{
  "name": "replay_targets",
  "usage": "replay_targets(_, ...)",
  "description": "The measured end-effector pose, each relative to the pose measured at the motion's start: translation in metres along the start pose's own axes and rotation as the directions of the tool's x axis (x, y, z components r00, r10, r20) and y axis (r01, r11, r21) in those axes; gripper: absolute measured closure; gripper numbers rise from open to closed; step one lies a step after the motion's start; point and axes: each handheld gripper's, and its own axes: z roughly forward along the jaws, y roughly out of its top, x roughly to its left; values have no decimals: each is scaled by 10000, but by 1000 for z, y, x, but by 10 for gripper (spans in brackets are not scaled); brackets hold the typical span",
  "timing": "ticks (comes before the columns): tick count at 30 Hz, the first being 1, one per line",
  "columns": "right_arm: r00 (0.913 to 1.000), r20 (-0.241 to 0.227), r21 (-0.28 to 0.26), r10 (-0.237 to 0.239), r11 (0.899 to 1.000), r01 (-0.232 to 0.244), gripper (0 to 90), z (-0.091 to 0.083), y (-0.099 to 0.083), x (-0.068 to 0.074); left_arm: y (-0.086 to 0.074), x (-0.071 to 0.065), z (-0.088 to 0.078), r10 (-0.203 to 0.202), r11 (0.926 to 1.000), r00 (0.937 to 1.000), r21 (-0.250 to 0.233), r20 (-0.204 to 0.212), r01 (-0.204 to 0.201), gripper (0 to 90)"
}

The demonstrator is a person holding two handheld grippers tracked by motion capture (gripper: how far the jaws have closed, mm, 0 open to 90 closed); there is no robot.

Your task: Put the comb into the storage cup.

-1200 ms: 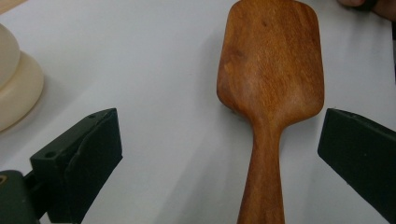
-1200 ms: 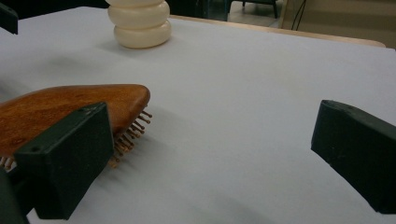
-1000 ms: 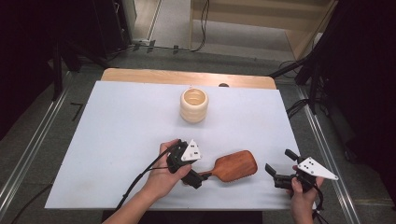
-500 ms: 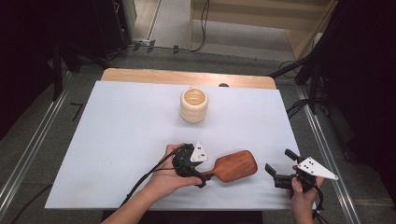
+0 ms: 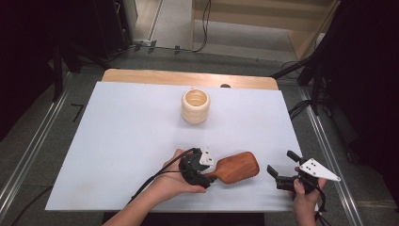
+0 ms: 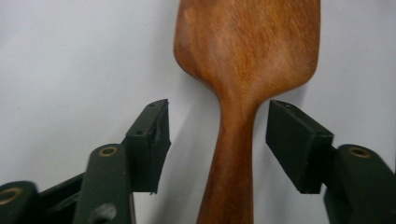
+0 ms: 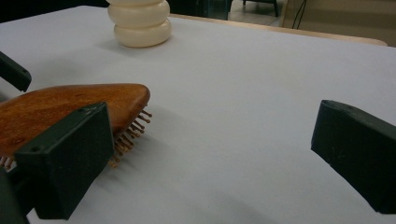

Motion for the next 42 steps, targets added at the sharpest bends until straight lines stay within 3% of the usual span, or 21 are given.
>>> replay_targets(6,10000,1,2,7,10000,-7,0,0,0,0,0,-3,5,251,9990,9991,348,343,-263,526)
replay_targets(20,10000,7,6,6,10000,-6,0,0,0,0,10,-3,17,259,9941,9989,1044,382,-298,641)
replay_targets(25,10000,5,48,-8,10000,8,0,0,0,0,11,-4,16,723,9901,9969,1181,321,-756,697)
replay_targets(30,10000,12,48,-11,10000,11,0,0,0,0,10,-4,16,825,9907,9958,1047,402,-864,724)
replay_targets(42,9998,39,-122,202,9997,-201,0,-2,0,-2,3,-9,14,853,9947,9964,568,-1,-852,727)
